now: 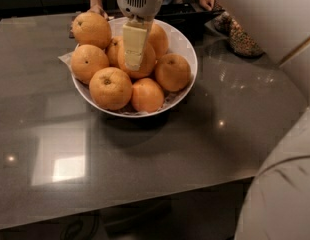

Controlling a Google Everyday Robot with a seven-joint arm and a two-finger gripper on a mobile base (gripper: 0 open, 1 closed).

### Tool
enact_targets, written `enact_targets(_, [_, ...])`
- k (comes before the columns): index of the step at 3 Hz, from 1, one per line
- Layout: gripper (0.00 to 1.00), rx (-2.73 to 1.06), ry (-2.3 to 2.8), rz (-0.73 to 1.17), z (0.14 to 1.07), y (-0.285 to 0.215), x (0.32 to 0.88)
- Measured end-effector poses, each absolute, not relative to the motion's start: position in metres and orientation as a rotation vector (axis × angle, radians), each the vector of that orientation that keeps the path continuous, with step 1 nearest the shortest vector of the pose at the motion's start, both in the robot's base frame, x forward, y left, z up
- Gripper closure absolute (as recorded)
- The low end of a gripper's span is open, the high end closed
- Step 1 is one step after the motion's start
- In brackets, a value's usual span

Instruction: Pick orange from white bowl

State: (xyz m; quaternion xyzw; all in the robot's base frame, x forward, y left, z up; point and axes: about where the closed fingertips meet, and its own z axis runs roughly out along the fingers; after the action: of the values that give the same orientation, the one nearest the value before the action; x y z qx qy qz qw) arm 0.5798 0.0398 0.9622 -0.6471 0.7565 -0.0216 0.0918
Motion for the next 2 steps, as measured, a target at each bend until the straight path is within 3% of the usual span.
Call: enact_targets(2, [0.27, -1.969, 2.269, -0.043, 0.940, 0.044, 0.582])
